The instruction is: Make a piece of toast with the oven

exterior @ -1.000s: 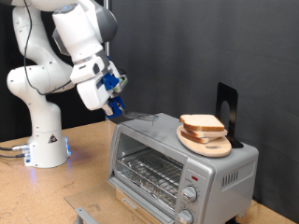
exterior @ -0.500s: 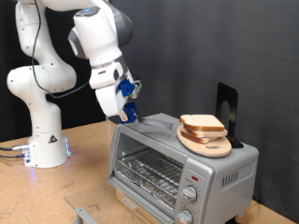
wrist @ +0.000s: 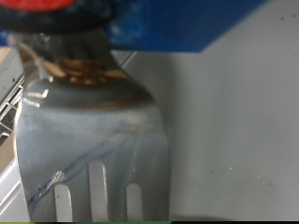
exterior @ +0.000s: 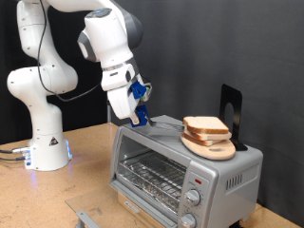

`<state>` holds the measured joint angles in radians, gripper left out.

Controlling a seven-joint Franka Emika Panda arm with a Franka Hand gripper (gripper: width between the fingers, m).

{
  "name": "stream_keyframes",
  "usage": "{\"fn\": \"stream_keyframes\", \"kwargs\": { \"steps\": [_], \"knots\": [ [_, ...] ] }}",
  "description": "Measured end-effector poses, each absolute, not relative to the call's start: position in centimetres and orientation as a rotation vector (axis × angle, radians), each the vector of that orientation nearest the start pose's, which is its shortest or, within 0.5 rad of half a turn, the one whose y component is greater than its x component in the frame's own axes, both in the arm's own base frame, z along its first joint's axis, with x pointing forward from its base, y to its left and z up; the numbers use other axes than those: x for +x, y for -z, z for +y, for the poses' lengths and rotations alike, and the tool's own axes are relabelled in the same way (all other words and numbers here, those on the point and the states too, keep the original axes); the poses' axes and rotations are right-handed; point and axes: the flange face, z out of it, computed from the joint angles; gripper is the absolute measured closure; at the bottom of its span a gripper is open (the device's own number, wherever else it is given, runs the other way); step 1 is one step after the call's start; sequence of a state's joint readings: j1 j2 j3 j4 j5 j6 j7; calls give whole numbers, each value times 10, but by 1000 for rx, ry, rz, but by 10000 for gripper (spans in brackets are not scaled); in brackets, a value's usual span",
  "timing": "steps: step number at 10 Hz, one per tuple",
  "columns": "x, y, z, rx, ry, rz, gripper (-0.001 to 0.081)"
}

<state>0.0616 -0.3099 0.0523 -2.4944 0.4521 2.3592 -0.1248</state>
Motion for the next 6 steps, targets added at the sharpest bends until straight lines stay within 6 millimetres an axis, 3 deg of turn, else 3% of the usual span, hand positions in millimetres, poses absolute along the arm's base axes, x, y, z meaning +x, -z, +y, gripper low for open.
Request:
{"fn": "stream_keyframes", "kwargs": {
  "steps": [6],
  "knots": [
    [445,-417,60,-2796,226,72,364]
  ]
}}
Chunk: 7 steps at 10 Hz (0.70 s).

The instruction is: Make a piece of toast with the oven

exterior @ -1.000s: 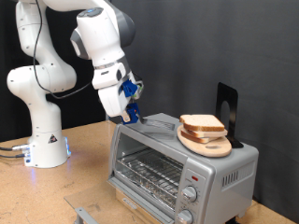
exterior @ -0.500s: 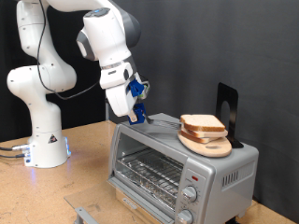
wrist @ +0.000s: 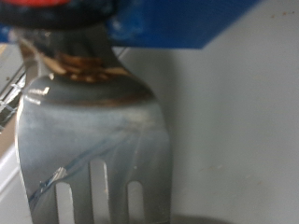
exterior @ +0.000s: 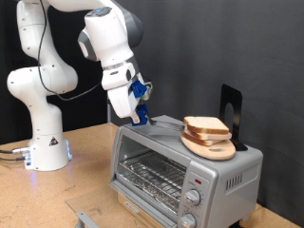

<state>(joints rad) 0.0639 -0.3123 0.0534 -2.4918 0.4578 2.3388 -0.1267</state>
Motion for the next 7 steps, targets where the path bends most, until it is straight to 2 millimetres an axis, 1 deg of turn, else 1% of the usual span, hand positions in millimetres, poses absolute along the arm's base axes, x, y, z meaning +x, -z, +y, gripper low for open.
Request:
{"fn": "stream_keyframes", "kwargs": {
  "steps": [3,5,7],
  "knots": [
    [438,-411,73,-2797,176,34,364],
    [437,-416,78,-2777,224,46,365],
    [434,-426,78,-2759,285,55,365]
  ]
}}
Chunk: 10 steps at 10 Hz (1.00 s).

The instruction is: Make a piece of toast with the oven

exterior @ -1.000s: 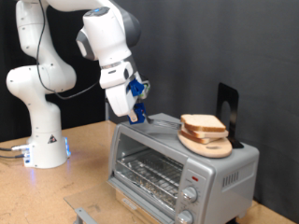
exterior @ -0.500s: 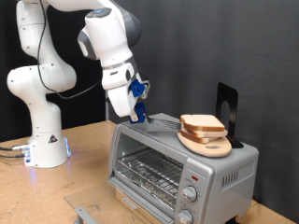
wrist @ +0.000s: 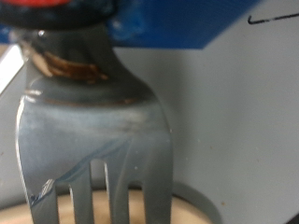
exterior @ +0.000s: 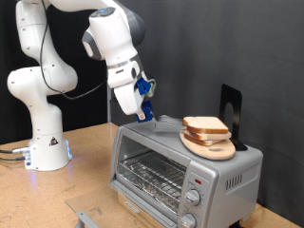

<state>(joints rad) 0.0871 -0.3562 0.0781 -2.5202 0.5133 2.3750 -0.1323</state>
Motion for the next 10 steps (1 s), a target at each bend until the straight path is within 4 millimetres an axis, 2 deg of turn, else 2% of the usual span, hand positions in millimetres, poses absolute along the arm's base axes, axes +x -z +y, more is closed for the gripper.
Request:
{"fn": "stream_keyframes", "kwargs": {
  "steps": [3,6,10],
  "knots": [
    [425,-440,75,-2745,334,60,365],
    [423,-443,70,-2743,327,109,365],
    [436,-442,64,-2769,298,196,365]
  ]
}}
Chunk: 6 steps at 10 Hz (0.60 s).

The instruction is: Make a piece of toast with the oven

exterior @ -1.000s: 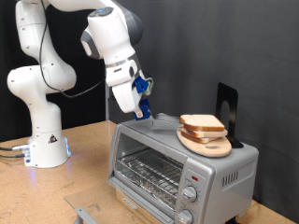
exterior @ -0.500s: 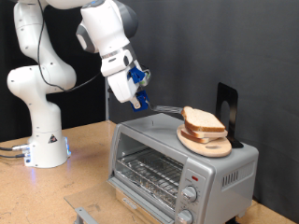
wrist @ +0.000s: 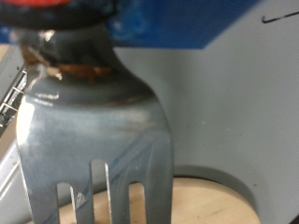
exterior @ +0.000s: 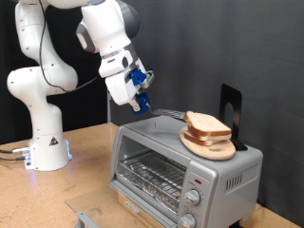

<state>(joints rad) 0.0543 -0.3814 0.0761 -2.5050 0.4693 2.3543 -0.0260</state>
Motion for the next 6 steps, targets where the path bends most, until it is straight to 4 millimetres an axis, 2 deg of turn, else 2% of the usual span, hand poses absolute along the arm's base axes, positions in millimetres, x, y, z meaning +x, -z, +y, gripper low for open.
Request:
{"fn": "stream_keyframes", "kwargs": {
  "steps": [6],
  "knots": [
    [462,-429,68,-2783,258,214,365]
  ]
}}
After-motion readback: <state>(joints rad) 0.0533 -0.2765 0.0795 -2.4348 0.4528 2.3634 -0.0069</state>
